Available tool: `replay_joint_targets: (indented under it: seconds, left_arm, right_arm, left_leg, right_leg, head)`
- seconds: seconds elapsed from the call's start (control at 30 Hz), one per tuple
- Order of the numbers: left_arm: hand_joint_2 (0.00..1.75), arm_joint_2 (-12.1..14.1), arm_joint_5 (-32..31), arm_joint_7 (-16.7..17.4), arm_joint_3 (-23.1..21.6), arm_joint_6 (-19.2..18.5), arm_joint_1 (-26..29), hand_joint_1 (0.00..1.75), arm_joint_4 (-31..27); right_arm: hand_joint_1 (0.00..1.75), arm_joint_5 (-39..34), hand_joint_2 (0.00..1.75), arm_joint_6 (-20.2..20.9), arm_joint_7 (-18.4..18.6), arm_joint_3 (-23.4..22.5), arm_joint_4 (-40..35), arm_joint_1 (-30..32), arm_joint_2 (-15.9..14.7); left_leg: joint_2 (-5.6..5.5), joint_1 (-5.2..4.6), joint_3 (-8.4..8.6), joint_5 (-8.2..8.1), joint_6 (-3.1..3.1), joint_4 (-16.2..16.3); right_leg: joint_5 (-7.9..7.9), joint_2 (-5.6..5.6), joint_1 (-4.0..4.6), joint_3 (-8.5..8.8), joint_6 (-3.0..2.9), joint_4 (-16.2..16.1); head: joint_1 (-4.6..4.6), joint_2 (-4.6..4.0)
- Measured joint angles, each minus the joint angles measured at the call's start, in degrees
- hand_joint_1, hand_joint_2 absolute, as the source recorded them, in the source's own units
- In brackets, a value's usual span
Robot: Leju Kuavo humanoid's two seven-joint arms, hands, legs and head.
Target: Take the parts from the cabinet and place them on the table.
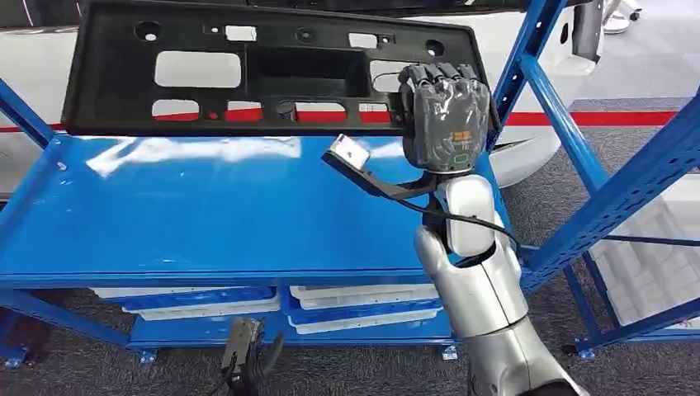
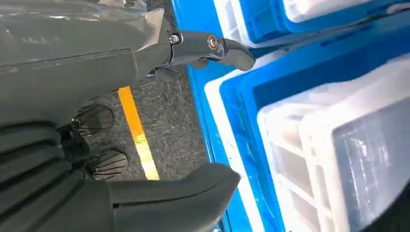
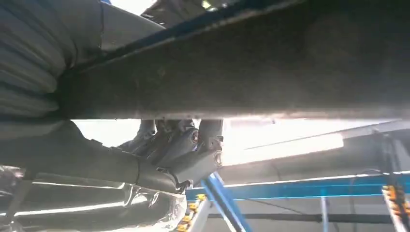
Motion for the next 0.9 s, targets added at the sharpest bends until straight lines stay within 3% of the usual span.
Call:
replay_joint_targets:
  seconds: [0.13, 0.27, 0.4, 0.6, 0.67, 0.7, 0.73, 0.8, 0.87, 0.9]
  left_arm:
    - [1.75, -0.11, -0.04, 0.06, -0.26, -0.09, -0.06, 0.0, 0.02]
    - [1.75, -0.11, 1.55, 0.68, -0.57, -3.01, -0.18, 0.0, 0.02]
    - [1.75, -0.11, 4.11, 0.66, -0.85, -4.57, -0.21, 0.0, 0.02]
    - [1.75, -0.02, 5.9, 1.42, -1.35, -1.7, -0.22, 0.0, 0.02]
    - [1.75, 0.07, 6.67, 1.4, -1.38, -1.31, -0.2, 0.0, 0.02]
    - [1.75, 0.11, 6.93, 1.38, -1.4, -1.18, -0.19, 0.0, 0.02]
    - [1.75, 0.09, 7.32, 1.29, -1.42, -0.9, -0.19, 0.0, 0.02]
    - [1.75, 0.09, 7.63, 1.2, -1.49, -0.5, -0.27, 0.0, 0.02]
    - [1.75, 0.09, 7.89, 1.2, -1.64, -0.33, -0.09, 0.0, 0.02]
    - [1.75, 0.09, 8.11, 1.2, -1.68, -0.04, -0.03, 0.0, 0.02]
  right_arm:
    - [1.75, -0.95, 1.75, 0.37, -0.06, 0.81, 0.72, -0.65, 0.3]
    - [1.75, -6.14, 1.75, 5.46, -0.98, 2.44, 2.12, -2.37, 1.31]
    - [1.75, -9.47, 1.75, 7.83, -1.03, 4.22, 2.88, -3.03, 3.1]
    - [1.75, -13.81, 1.75, 8.02, -1.09, 4.83, 3.65, -2.59, 4.07]
    - [1.75, -14.36, 1.75, 7.74, -1.22, 4.83, 4.18, -2.6, 4.13]
    - [1.75, -14.58, 1.75, 7.63, -1.27, 4.83, 4.33, -2.61, 4.24]
    - [1.75, -15.01, 1.75, 7.19, -1.29, 4.81, 4.78, -2.65, 4.46]
    - [1.75, -15.34, 1.75, 6.34, -1.29, 4.79, 5.53, -3.08, 4.39]
    - [1.75, -15.67, 1.75, 5.68, -1.29, 4.68, 6.25, -3.07, 4.2]
    - [1.75, -15.76, 1.75, 5.44, -1.27, 4.57, 6.67, -2.92, 3.98]
  left_leg:
    - [0.01, -0.01, -0.02, 0.0, 0.0, 0.0]
    - [0.03, -0.02, -0.04, -0.01, 0.0, 0.0]
    - [0.0, -0.02, -0.06, -0.05, 0.03, 0.07]
    - [-0.01, -0.13, -0.27, -0.43, 0.64, 0.58]
    - [-0.01, -0.27, -0.36, -0.53, 0.87, 0.69]
    - [-0.01, -0.41, -0.28, -0.18, 1.2, 0.69]
    - [0.21, 0.27, 0.35, 0.48, 1.69, -0.51]
    - [0.39, 0.37, 0.58, 0.94, 2.04, -1.01]
    - [0.49, 0.4, 0.51, 0.94, 2.04, -1.01]
    - [0.52, 0.45, 0.43, 0.94, 2.02, -0.97]
  right_leg:
    - [0.0, 0.0, -0.01, -0.01, 0.0, 0.0]
    - [0.0, 0.02, -0.01, -0.03, 0.0, 0.0]
    - [0.0, 0.0, -0.05, 0.0, 0.01, -0.04]
    - [-0.03, 0.01, -0.23, -0.01, 0.07, -0.04]
    - [-0.06, 0.0, -0.37, 0.03, 0.35, -0.12]
    - [0.22, 0.0, -0.42, 0.15, 0.73, -0.23]
    - [-0.15, -0.05, -0.29, 0.12, 0.83, -0.07]
    - [-2.48, -0.28, -0.43, -1.73, 0.81, 3.51]
    - [-6.13, -0.29, -0.78, -6.0, 0.8, 12.94]
    - [-7.22, -0.3, -1.02, -8.03, 1.17, 17.21]
  head:
    - [0.0, 0.0]
    - [-0.02, 0.0]
    - [-0.02, 0.0]
    - [-0.04, 0.0]
    - [-0.02, 0.0]
    - [0.0, 0.0]
    - [-0.11, 0.0]
    - [0.37, 0.0]
    - [0.44, 0.0]
    - [0.46, 0.0]
